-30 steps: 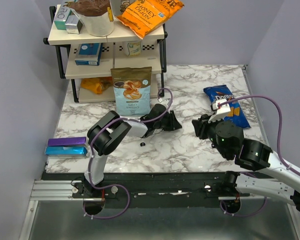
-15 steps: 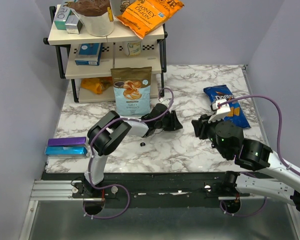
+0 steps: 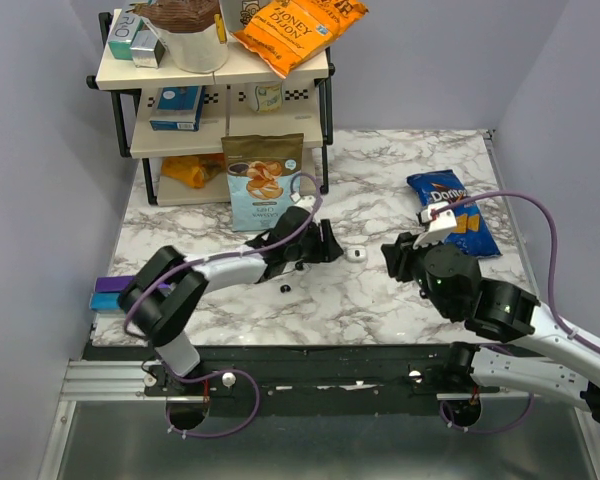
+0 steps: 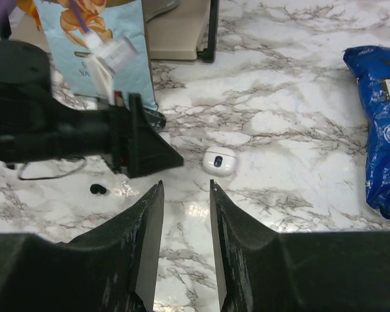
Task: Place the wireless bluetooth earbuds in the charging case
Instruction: Place the charging case at the center of the board, then pick up the charging case at the center of the board.
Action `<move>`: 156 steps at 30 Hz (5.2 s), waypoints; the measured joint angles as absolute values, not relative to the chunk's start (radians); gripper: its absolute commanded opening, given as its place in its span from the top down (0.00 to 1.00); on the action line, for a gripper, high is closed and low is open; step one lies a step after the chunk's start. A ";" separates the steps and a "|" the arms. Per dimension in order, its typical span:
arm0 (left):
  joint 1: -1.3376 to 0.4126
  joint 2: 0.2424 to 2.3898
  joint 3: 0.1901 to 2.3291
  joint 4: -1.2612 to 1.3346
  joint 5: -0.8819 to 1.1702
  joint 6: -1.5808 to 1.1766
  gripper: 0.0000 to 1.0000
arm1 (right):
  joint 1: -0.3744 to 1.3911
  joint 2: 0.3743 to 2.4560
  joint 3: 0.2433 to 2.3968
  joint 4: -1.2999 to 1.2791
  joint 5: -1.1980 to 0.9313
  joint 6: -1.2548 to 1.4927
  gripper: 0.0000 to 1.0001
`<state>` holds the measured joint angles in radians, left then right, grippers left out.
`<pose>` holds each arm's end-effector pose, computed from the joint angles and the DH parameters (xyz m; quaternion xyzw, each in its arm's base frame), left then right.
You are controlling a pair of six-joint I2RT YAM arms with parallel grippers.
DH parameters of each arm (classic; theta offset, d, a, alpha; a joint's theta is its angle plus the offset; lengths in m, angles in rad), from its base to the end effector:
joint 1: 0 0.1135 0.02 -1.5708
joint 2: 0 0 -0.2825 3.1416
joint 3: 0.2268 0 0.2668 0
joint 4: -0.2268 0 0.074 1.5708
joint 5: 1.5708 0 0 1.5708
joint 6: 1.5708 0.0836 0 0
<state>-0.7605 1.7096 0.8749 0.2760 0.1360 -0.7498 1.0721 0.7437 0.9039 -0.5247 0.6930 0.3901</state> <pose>0.2900 -0.2916 0.1578 0.0376 0.8725 -0.3747 0.3114 0.1370 0.1399 0.3561 -0.0775 0.7944 0.1480 0.5839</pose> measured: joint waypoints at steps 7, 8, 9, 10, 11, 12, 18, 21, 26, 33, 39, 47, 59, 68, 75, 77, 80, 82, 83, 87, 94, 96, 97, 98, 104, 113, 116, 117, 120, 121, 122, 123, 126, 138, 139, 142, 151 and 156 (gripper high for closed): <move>-0.780 1.299 0.857 0.057 -0.186 -0.675 0.01 | 1.072 0.763 0.851 -0.512 0.686 0.397 0.57; -0.783 1.263 0.850 0.043 -0.224 -0.678 0.01 | 1.072 0.768 0.845 -0.505 0.683 0.396 0.57; -0.783 1.234 0.838 0.040 -0.291 -0.693 0.01 | 1.072 0.775 0.840 -0.497 0.682 0.396 0.57; -0.780 1.202 0.812 0.032 -0.309 -0.698 0.01 | 1.072 0.783 0.836 -0.490 0.678 0.396 0.57; -0.778 1.192 0.793 0.033 -0.329 -0.704 0.01 | 1.072 0.791 0.834 -0.484 0.675 0.395 0.57; -0.772 1.182 0.752 0.049 -0.346 -0.709 0.01 | 1.072 0.801 0.833 -0.478 0.673 0.395 0.57; -0.754 1.251 0.655 0.005 -0.323 -0.701 0.01 | 1.072 0.831 0.833 -0.455 0.661 0.392 0.56; -0.754 1.336 0.745 -0.051 -0.322 -0.681 0.01 | 1.072 0.828 0.828 -0.445 0.661 0.392 0.56; -0.755 1.480 0.905 -0.120 -0.330 -0.655 0.01 | 1.072 0.825 0.815 -0.442 0.660 0.390 0.56; -0.755 1.659 1.022 -0.199 -0.328 -0.637 0.01 | 1.072 0.824 0.815 -0.441 0.660 0.379 0.56; -0.755 1.761 1.103 -0.281 -0.330 -0.636 0.01 | 1.072 0.813 0.815 -0.441 0.659 0.369 0.56; -0.755 1.884 1.243 -0.356 -0.350 -0.640 0.01 | 1.072 0.786 0.815 -0.439 0.660 0.364 0.56; -0.754 1.955 1.305 -0.432 -0.390 -0.693 0.08 | 1.072 0.775 0.815 -0.437 0.660 0.355 0.55; -0.747 1.956 1.305 -0.416 -0.390 -0.696 0.19 | 1.072 0.771 0.806 -0.435 0.660 0.352 0.55; -0.726 1.958 1.305 -0.389 -0.390 -0.685 0.17 | 1.072 0.773 0.805 -0.435 0.660 0.350 0.55; -0.720 1.960 1.305 -0.381 -0.390 -0.680 0.17 | 1.072 0.774 0.805 -0.435 0.660 0.350 0.55; -0.713 1.968 1.305 -0.368 -0.390 -0.674 0.21 | 1.072 0.778 0.805 -0.435 0.660 0.350 0.55; -0.712 1.969 1.305 -0.361 -0.390 -0.670 0.25 | 1.072 0.782 0.805 -0.435 0.660 0.350 0.55; -0.712 1.970 1.305 -0.358 -0.389 -0.668 0.28 | 1.072 0.784 0.805 -0.435 0.660 0.350 0.55; -0.712 1.970 1.301 -0.347 -0.388 -0.662 0.19 | 1.072 0.789 0.805 -0.435 0.660 0.350 0.55; -0.712 1.970 1.299 -0.340 -0.393 -0.682 0.05 | 1.072 0.793 0.805 -0.435 0.660 0.350 0.55; -0.712 1.970 1.299 -0.342 -0.405 -0.705 0.05 | 1.072 0.793 0.805 -0.435 0.660 0.350 0.55; -0.712 1.970 1.299 -0.343 -0.410 -0.714 0.05 | 1.072 0.793 0.804 -0.435 0.660 0.350 0.55; -0.712 1.970 1.299 -0.345 -0.414 -0.725 0.05 | 1.072 0.793 0.804 -0.435 0.660 0.350 0.55; -0.712 1.974 1.308 -0.367 -0.446 -0.825 0.07 | 1.072 0.792 0.789 -0.434 0.660 0.350 0.55; -0.715 1.988 1.330 -0.400 -0.479 -0.900 0.13 | 1.072 0.769 0.782 -0.434 0.660 0.347 0.55; -0.715 1.988 1.330 -0.401 -0.480 -0.898 0.11 | 1.072 0.760 0.780 -0.434 0.660 0.347 0.55; -0.715 1.990 1.333 -0.403 -0.480 -0.892 0.11 | 1.072 0.759 0.778 -0.434 0.660 0.347 0.55; -0.719 1.998 1.344 -0.414 -0.480 -0.874 0.09 | 1.072 0.758 0.775 -0.434 0.660 0.347 0.55; -0.720 2.000 1.348 -0.418 -0.480 -0.865 0.09 | 1.072 0.757 0.774 -0.434 0.660 0.347 0.55; -0.722 2.003 1.350 -0.421 -0.480 -0.854 0.09 | 1.072 0.756 0.773 -0.434 0.660 0.347 0.55; -0.722 2.003 1.350 -0.421 -0.480 -0.842 0.08 | 1.072 0.754 0.772 -0.434 0.660 0.347 0.55; -0.727 2.003 1.350 -0.419 -0.480 -0.824 0.08 | 1.072 0.751 0.772 -0.434 0.660 0.347 0.55; -0.728 2.003 1.341 -0.395 -0.469 -0.768 0.28 | 1.072 0.745 0.772 -0.434 0.660 0.348 0.55; -0.729 2.003 1.340 -0.392 -0.469 -0.766 0.30 | 1.072 0.744 0.772 -0.434 0.660 0.348 0.55; -0.729 2.003 1.335 -0.382 -0.468 -0.760 0.40 | 1.072 0.743 0.772 -0.434 0.660 0.348 0.55; -0.729 1.944 1.244 -0.304 -0.464 -0.730 0.79 | 1.072 0.744 0.772 -0.434 0.660 0.348 0.55; -0.731 1.745 1.082 -0.264 -0.432 -0.648 0.87 | 1.072 0.774 0.819 -0.441 0.660 0.342 0.55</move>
<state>-0.7307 1.7451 1.0817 -0.2642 -0.4324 -0.6483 1.0718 0.7738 0.8192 -0.4408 0.6601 0.3420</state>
